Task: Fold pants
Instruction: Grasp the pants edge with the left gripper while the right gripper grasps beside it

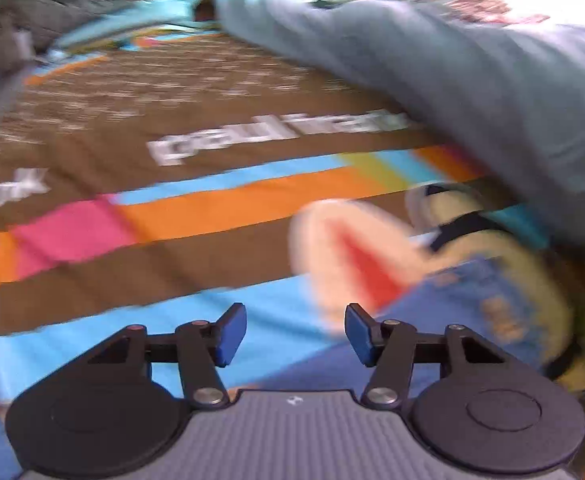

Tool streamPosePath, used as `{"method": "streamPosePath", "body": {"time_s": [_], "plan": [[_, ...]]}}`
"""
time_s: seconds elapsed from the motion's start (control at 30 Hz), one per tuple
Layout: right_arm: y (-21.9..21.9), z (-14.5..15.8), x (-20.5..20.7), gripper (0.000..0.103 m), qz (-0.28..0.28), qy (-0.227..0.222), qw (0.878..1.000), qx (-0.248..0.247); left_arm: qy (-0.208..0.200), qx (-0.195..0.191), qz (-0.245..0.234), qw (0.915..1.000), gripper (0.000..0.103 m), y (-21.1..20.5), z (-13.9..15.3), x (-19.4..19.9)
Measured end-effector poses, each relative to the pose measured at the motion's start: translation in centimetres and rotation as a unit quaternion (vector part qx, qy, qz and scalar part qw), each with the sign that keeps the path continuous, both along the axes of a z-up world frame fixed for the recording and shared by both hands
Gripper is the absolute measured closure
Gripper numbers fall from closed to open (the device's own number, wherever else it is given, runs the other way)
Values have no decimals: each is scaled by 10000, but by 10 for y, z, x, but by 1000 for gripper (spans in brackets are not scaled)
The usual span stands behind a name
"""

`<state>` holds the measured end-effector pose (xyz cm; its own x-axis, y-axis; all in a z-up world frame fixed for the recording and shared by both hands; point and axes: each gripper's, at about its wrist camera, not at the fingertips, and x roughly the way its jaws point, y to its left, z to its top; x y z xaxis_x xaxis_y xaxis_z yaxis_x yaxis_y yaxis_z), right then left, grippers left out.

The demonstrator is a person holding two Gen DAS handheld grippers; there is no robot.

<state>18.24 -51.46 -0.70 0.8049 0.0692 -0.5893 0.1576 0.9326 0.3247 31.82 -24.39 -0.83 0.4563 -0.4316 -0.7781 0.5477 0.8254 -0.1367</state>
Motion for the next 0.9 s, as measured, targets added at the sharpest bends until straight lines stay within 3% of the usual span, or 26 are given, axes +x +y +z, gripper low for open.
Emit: {"method": "streamPosePath", "body": {"time_s": [0.1, 0.17, 0.4, 0.47, 0.53, 0.57, 0.6, 0.63, 0.67, 0.73, 0.77, 0.83, 0.9], "plan": [[-8, -13, -35, 32, -137, 139, 9997, 142, 248, -393, -287, 9985, 40, -36, 1, 5], [-10, -24, -48, 32, -150, 284, 9994, 118, 313, -365, -592, 9971, 39, -62, -3, 8], [-20, -58, -45, 54, -207, 557, 9971, 478, 241, 638, -1503, 9863, 38, -150, -35, 13], [-19, -66, -39, 58, -58, 636, 9963, 579, 289, 1162, -1686, 9784, 29, -169, -48, 16], [-20, -76, -33, 58, -41, 680, 9954, 670, 39, 1482, -1779, 9728, 19, -181, -52, 14], [-22, -79, -32, 58, -65, 628, 9951, 766, -38, 1579, -1853, 9699, 21, -184, -52, 13], [-25, -80, -33, 59, -94, 587, 9944, 874, -42, 1617, -1960, 9672, 24, -187, -53, 12], [-28, -80, -34, 58, -113, 554, 9935, 990, 21, 1583, -2044, 9660, 36, -187, -53, 12], [-31, -82, -35, 58, -130, 526, 9921, 1133, 135, 1513, -2134, 9651, 56, -188, -52, 11], [-35, -83, -36, 62, -164, 504, 9900, 1311, 288, 1398, -2326, 9620, 78, -190, -49, 6], [-35, -84, -36, 78, -165, 546, 9896, 1320, 199, 1475, -2375, 9599, 80, -191, -47, 1], [-30, -83, -34, 81, -66, 611, 9908, 1206, -158, 1751, -2573, 9502, 85, -197, -47, -14], [-21, -78, -34, 84, 2, 610, 9941, 900, -373, 1899, -2581, 9465, 90, -202, -47, -23]]}}
